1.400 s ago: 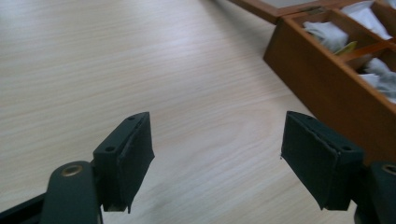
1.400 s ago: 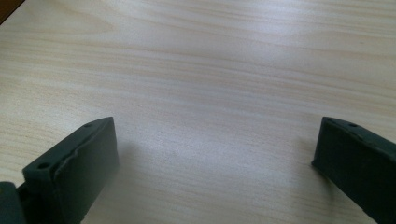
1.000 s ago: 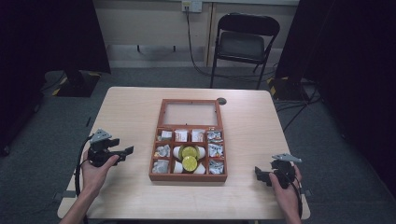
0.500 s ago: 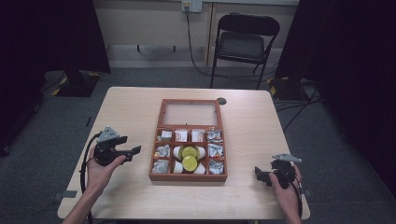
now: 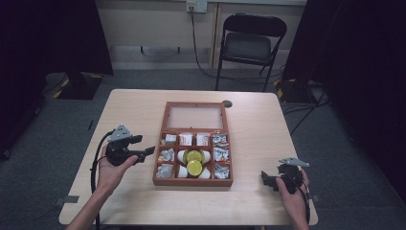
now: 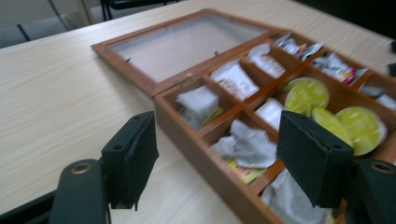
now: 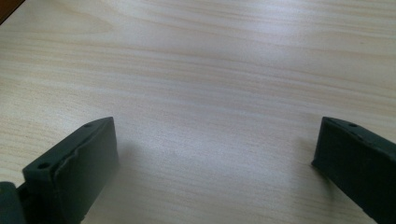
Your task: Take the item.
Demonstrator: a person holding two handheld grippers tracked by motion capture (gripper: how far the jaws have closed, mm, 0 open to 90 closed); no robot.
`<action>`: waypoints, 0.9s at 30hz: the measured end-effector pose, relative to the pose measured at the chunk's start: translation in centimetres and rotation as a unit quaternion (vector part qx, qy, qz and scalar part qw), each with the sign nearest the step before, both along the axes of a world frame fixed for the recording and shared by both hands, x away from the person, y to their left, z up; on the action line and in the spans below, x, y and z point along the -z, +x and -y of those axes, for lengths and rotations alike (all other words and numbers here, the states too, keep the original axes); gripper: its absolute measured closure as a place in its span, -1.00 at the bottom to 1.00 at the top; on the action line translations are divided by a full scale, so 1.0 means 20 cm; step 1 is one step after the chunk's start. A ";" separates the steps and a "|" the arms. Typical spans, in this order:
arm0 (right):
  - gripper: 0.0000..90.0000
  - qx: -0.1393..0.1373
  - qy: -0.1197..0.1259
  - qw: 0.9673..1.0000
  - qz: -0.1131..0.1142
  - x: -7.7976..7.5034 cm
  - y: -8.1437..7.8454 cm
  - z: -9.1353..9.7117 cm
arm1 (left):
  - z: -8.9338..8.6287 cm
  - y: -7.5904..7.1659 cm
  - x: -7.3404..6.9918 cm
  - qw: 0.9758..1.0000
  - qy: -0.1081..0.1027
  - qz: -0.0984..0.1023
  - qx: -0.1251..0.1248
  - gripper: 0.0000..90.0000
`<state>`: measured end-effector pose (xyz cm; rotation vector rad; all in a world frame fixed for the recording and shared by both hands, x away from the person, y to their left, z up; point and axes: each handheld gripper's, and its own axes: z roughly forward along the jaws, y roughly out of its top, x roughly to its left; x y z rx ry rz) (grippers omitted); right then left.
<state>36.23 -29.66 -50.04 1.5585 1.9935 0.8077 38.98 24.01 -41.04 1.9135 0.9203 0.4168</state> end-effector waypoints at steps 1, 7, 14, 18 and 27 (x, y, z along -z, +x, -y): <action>-1.00 0.000 0.000 1.000 0.000 0.00 0.00 0.00 | 0.00 0.00 0.00 1.000 0.000 0.000 0.000 -0.36; -1.00 0.000 0.000 1.000 0.000 0.00 0.00 0.00 | 0.09 0.02 -0.03 1.000 0.004 0.001 0.018 -0.38; -1.00 0.000 0.000 1.000 0.000 0.00 0.00 0.00 | 0.20 0.05 -0.06 0.999 0.007 0.000 0.049 -0.39; -1.00 0.000 0.000 1.000 0.000 0.00 0.00 0.00 | 0.27 0.07 -0.05 0.998 0.004 -0.006 0.061 -0.38; -1.00 0.000 0.000 1.000 0.000 0.00 0.00 0.00 | 0.38 0.09 -0.07 0.996 0.003 -0.018 0.088 -0.37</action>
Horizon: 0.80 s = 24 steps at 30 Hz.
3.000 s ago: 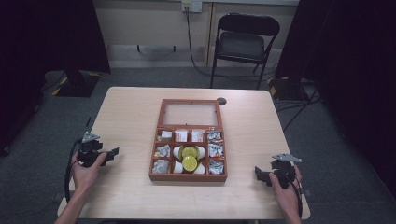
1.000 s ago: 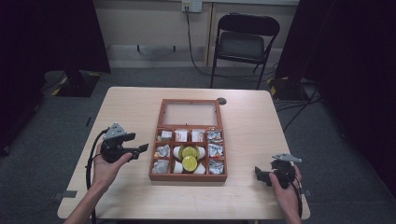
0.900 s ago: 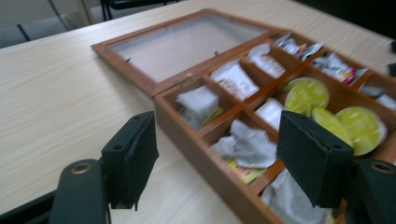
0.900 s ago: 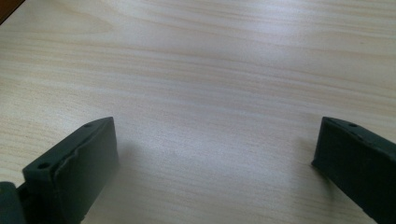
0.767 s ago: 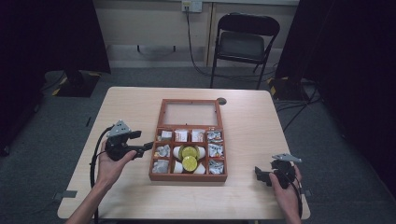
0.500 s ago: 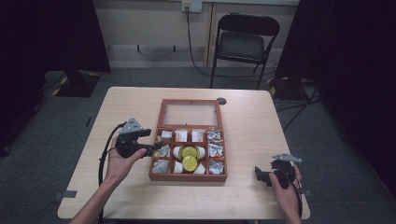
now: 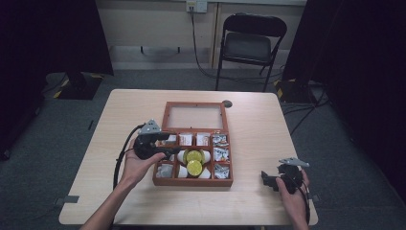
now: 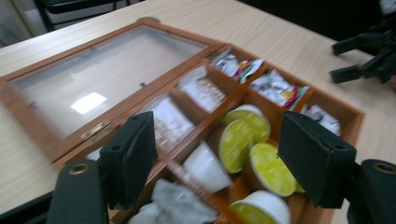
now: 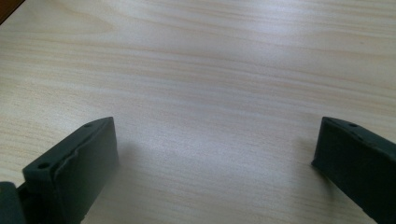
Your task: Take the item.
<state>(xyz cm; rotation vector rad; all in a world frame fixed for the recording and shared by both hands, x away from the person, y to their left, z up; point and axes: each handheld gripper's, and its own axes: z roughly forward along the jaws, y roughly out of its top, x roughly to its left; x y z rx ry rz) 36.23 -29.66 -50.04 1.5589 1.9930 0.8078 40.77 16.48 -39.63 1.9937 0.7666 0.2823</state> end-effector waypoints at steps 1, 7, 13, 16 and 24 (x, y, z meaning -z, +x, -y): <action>-1.00 0.000 0.000 1.000 0.000 0.00 0.00 0.00 | 0.01 0.00 0.00 1.000 0.002 0.000 0.004 -0.36; -1.00 0.000 0.000 1.000 0.000 0.00 0.00 0.00 | 0.09 0.00 0.01 1.000 0.015 -0.003 0.023 -0.32; -1.00 0.000 0.000 1.000 0.001 0.00 0.00 0.00 | 0.15 -0.01 0.08 0.999 0.018 -0.019 0.044 -0.20; -1.00 0.000 0.000 1.000 0.001 0.00 0.00 0.00 | 0.17 -0.02 0.11 0.998 0.027 -0.024 0.051 -0.14; -1.00 0.001 0.000 1.000 0.001 0.00 0.00 0.00 | 0.23 -0.01 0.17 0.997 0.046 -0.037 0.058 -0.12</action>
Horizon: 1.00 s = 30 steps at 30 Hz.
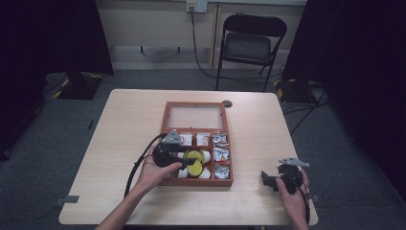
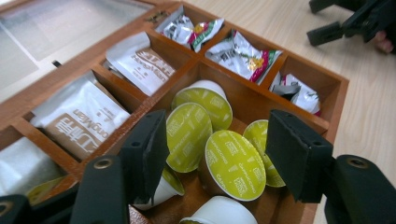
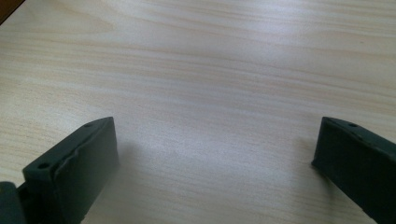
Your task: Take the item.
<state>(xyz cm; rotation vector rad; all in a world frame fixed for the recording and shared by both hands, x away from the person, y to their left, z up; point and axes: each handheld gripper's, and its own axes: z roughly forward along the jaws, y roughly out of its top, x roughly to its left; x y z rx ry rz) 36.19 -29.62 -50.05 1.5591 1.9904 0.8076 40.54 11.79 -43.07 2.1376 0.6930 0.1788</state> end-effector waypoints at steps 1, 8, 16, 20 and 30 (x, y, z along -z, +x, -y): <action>-1.00 0.000 0.000 1.000 0.000 0.00 0.00 0.00 | 0.01 0.00 0.01 1.000 0.010 0.000 -0.001 -0.10; -1.00 0.000 0.000 1.000 0.000 0.00 0.00 0.00 | 0.04 0.01 0.06 1.000 0.014 -0.017 0.001 -0.07; -1.00 0.000 -0.001 1.000 0.000 0.00 0.00 0.00 | 0.06 0.03 0.10 0.999 0.036 -0.037 0.014 -0.11; -1.00 0.000 -0.001 1.000 0.000 0.00 0.00 0.00 | 0.07 0.02 0.11 0.998 0.034 -0.038 0.021 -0.10; -1.00 0.000 0.000 1.000 0.000 0.00 0.00 0.00 | 0.09 0.03 0.13 0.996 0.064 -0.060 0.025 -0.08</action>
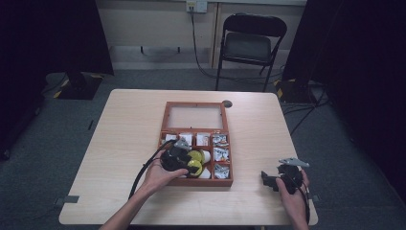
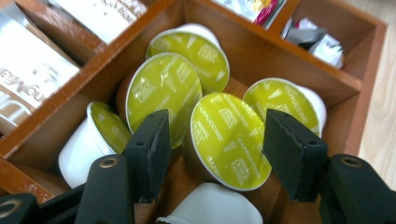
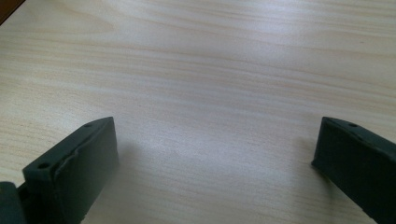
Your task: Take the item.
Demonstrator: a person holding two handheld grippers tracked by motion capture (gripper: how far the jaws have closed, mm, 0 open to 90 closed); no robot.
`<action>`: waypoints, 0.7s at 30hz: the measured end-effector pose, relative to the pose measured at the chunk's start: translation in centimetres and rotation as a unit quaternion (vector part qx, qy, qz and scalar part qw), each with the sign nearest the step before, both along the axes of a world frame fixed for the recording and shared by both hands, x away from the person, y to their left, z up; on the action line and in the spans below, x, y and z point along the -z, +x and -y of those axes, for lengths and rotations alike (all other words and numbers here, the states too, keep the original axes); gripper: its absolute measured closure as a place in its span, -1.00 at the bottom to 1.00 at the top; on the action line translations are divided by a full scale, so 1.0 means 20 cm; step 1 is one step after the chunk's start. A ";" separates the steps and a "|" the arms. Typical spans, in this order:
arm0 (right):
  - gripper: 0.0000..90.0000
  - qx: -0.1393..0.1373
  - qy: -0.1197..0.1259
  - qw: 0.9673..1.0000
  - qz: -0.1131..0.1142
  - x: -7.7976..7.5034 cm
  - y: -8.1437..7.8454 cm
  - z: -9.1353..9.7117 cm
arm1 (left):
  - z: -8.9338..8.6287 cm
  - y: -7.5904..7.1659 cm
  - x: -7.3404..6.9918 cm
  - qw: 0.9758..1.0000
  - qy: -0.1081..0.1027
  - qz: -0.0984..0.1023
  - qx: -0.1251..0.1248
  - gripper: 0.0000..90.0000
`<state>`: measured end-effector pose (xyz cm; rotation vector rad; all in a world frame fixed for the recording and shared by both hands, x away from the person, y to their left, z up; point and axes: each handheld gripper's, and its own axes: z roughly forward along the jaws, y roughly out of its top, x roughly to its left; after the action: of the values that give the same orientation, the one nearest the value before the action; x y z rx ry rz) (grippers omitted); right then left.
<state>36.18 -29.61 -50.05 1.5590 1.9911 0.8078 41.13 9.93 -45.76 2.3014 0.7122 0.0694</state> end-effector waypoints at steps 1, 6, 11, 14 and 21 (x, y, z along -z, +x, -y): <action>-1.00 0.000 0.000 1.000 0.000 0.00 0.00 0.00 | 0.01 0.00 0.00 1.000 0.003 -0.002 0.000 -0.06; -1.00 0.000 0.000 1.000 0.000 0.00 0.00 0.00 | 0.03 0.00 0.01 1.000 0.021 -0.003 0.007 -0.08; -1.00 0.000 -0.001 1.000 0.000 0.00 0.00 0.00 | 0.03 0.01 0.02 1.000 0.026 -0.014 0.007 -0.06; -1.00 0.000 -0.001 1.000 0.000 0.00 0.00 0.00 | 0.04 0.01 0.02 0.999 0.038 -0.011 0.015 -0.06; -1.00 0.000 -0.001 1.000 0.000 0.00 0.00 0.00 | 0.07 0.00 0.03 0.998 0.058 -0.010 0.024 0.00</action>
<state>36.17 -29.62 -50.05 1.5574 1.9921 0.8066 41.15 8.57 -46.31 2.4315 0.6788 0.0663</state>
